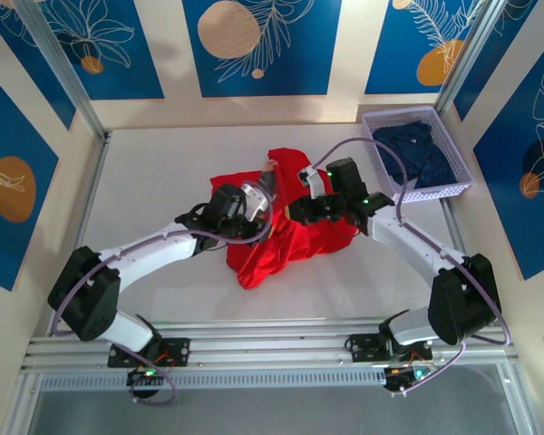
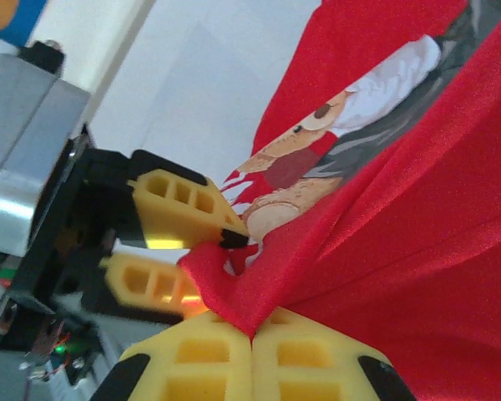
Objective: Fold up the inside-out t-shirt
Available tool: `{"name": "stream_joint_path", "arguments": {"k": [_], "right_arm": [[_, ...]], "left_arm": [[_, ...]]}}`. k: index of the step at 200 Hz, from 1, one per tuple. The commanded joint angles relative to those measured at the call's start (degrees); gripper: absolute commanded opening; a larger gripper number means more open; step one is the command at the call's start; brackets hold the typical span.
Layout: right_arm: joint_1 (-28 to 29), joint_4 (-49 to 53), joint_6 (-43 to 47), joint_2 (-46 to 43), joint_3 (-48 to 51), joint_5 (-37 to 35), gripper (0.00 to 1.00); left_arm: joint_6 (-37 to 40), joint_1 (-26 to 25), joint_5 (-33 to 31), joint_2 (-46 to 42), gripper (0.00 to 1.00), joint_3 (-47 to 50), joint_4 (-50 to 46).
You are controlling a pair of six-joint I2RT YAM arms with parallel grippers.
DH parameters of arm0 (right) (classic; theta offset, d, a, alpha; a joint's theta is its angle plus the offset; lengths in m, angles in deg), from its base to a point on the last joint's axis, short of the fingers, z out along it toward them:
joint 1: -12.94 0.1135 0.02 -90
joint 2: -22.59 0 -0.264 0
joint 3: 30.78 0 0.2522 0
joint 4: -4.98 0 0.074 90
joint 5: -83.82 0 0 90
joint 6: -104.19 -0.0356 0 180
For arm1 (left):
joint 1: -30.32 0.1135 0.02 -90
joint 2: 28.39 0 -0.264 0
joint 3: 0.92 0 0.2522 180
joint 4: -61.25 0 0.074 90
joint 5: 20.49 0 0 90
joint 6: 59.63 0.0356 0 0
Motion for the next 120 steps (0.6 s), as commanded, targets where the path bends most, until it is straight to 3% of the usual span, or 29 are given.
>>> {"name": "stream_joint_path", "arguments": {"k": [1, 17, 29, 40, 71, 102, 120], "right_arm": [[-2.4, -0.2, 1.4, -1.9, 0.5, 12.9, 0.00], [-4.1, -0.9, 0.6, -1.6, 0.6, 20.4, 0.00], [-4.6, -2.1, -0.6, -1.6, 0.9, 24.3, 0.00], [-4.6, -3.3, -1.7, -1.6, 1.1, 26.0, 0.00], [-4.7, -8.4, -8.3, -0.3, 2.0, 25.5, 0.00], [-4.7, -11.0, -12.6, 0.9, 2.4, 23.3, 0.00], [-4.7, -11.7, -13.4, 1.0, 2.6, 22.9, 0.00]], "left_arm": [[-1.4, 2.2, 11.0, 0.3, 0.07, -2.6, 3.6], [-2.2, 3.6, 12.0, -0.5, 0.02, -2.3, 3.1], [-2.7, 4.1, 7.6, -1.1, 0.06, -2.3, 0.9], [-2.7, 4.3, 2.7, -1.3, 0.18, -3.2, -2.1], [-3.7, 3.6, 0.9, -2.8, 0.40, -3.4, -5.6], [-5.2, 1.7, -1.9, -10.8, 0.53, 1.1, -7.5], [-6.6, 0.8, -1.4, -16.3, 0.56, 4.9, -7.8]]}}
